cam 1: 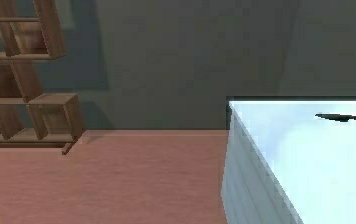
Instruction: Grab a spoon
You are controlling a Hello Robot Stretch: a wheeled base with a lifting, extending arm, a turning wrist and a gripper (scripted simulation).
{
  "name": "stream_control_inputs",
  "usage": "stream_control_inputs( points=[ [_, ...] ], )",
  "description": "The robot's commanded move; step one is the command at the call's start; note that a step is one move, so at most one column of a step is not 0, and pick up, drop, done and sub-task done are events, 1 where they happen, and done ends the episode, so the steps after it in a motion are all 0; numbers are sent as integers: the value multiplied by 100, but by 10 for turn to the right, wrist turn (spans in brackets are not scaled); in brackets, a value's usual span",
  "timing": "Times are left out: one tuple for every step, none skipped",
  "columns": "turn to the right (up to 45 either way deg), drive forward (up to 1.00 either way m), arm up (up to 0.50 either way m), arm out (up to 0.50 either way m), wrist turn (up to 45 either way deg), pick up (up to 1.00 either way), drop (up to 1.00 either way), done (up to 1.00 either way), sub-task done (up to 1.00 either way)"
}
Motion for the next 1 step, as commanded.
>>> stream_control_inputs(
  points=[
    [0,0,0,0,0,0,0,100,0]
  ],
)
